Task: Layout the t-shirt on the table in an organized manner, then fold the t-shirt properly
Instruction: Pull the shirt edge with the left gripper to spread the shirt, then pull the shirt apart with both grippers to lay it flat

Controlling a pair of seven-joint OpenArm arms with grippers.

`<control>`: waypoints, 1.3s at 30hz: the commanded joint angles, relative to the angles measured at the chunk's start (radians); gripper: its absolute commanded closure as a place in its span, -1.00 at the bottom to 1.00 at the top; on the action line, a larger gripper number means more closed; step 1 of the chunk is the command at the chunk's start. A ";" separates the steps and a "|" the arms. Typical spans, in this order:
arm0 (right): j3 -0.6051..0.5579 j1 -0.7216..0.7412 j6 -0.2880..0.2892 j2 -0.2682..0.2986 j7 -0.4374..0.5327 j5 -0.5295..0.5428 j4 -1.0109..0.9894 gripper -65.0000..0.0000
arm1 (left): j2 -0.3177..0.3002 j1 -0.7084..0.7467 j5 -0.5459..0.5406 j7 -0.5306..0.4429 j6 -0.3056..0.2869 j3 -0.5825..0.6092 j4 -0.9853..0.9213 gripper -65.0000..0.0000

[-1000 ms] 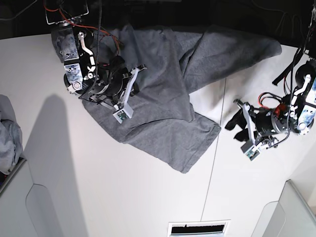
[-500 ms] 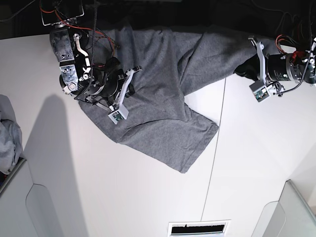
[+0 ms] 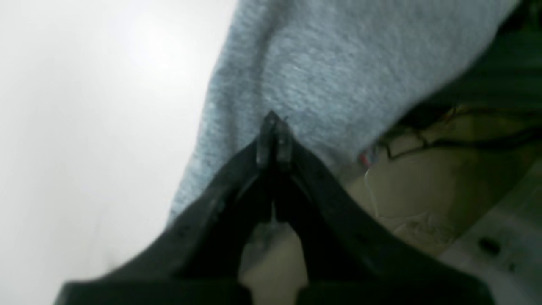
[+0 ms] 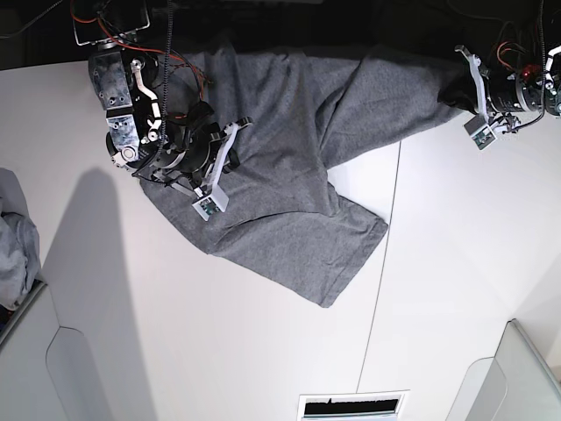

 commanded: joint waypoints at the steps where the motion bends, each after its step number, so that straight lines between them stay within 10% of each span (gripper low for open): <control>1: 0.002 0.005 -0.014 0.008 -0.030 -0.032 0.002 1.00 | 0.011 -0.014 0.049 0.024 0.021 0.002 -0.011 1.00; 12: 0.014 0.005 -0.015 0.022 -0.034 -0.061 0.002 1.00 | 0.106 -0.272 0.141 0.032 0.130 0.024 -0.169 1.00; 22: 0.175 0.005 -0.015 0.109 -0.035 -0.057 0.002 1.00 | 0.229 -0.609 0.236 0.031 0.227 0.284 -0.441 1.00; 32: 0.269 0.012 -0.016 0.173 0.003 0.010 0.002 1.00 | 0.314 -0.801 0.242 0.037 0.227 0.384 -0.482 1.00; 39: 0.297 0.066 -0.018 0.174 0.000 0.047 0.009 1.00 | 0.262 -0.882 0.129 0.138 0.198 0.384 -0.432 1.00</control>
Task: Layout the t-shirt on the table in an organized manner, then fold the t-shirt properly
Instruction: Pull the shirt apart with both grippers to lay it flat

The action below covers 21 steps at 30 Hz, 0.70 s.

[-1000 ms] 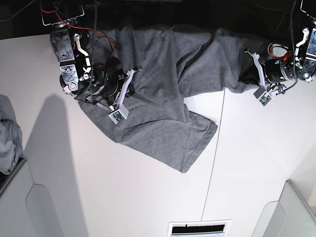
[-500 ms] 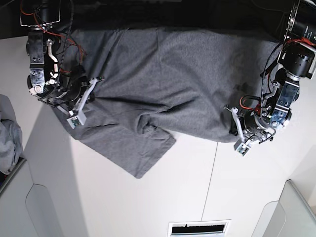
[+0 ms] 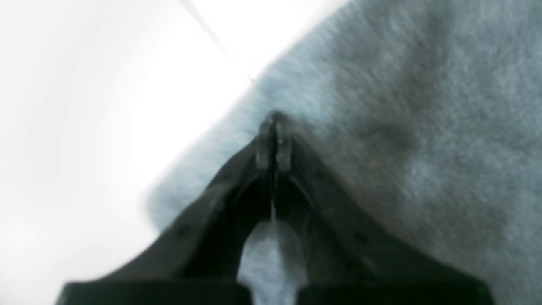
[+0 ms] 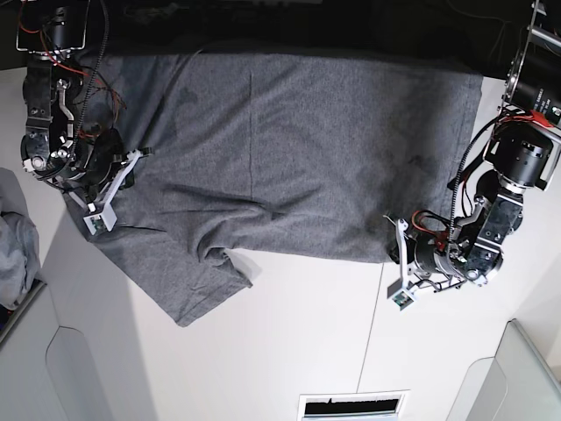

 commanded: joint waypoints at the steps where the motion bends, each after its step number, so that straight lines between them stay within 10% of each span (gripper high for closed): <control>1: 0.015 0.024 -0.005 0.014 0.019 0.015 0.023 1.00 | -0.030 -0.026 -0.035 0.005 -0.007 -0.006 0.040 1.00; 10: 0.081 0.022 -0.001 0.014 0.006 0.095 0.026 1.00 | -0.212 0.167 -0.287 0.043 -0.131 -0.006 0.317 1.00; 21: 0.255 -0.077 0.104 0.014 -0.146 0.312 0.049 1.00 | -0.196 0.369 -0.223 0.014 -0.108 -0.008 0.346 1.00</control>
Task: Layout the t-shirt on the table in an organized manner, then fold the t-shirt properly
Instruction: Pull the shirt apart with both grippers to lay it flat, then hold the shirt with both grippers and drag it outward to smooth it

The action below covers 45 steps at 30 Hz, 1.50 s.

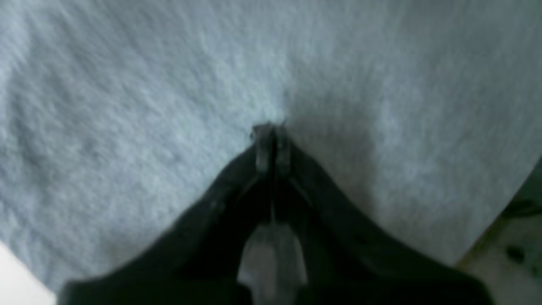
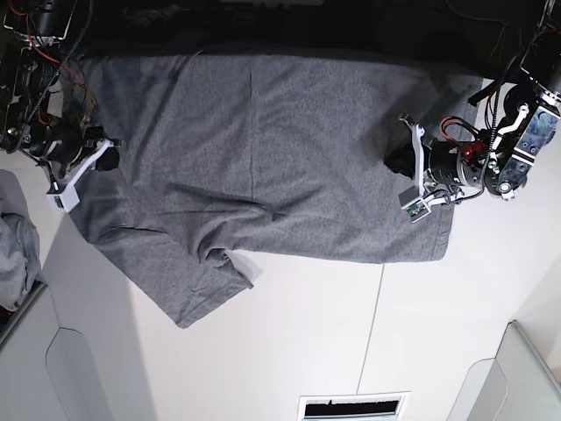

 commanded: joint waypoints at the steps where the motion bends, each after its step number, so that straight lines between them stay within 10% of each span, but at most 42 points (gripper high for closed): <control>1: 0.027 -0.001 0.003 0.015 0.014 0.036 0.023 1.00 | -0.004 -0.009 0.031 -0.007 0.031 -0.006 0.007 1.00; 11: 0.056 -0.085 0.041 0.015 0.027 0.034 -0.021 1.00 | 0.074 -0.029 0.162 -0.058 0.095 -0.006 -0.204 1.00; 45: -0.067 0.444 0.017 0.069 0.100 -0.058 -0.449 1.00 | 0.111 -0.459 0.101 -0.046 0.085 -0.007 -0.383 1.00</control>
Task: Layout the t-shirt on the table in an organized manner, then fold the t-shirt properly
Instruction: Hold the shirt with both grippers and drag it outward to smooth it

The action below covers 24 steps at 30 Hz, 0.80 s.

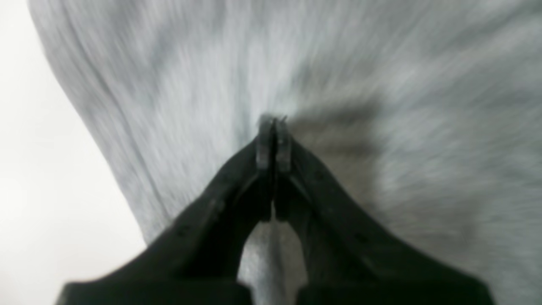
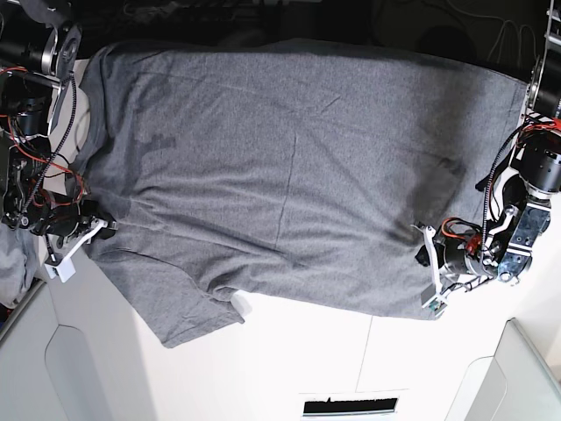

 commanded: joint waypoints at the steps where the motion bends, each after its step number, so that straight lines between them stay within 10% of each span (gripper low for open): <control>1: 0.002 0.018 0.004 0.025 -0.012 0.009 0.019 1.00 | -0.018 -0.032 -0.034 0.004 -0.011 -0.006 0.050 1.00; 24: 0.074 -0.415 0.020 0.013 -0.104 0.195 0.338 1.00 | -0.074 0.075 -0.240 0.067 -0.140 -0.006 0.150 1.00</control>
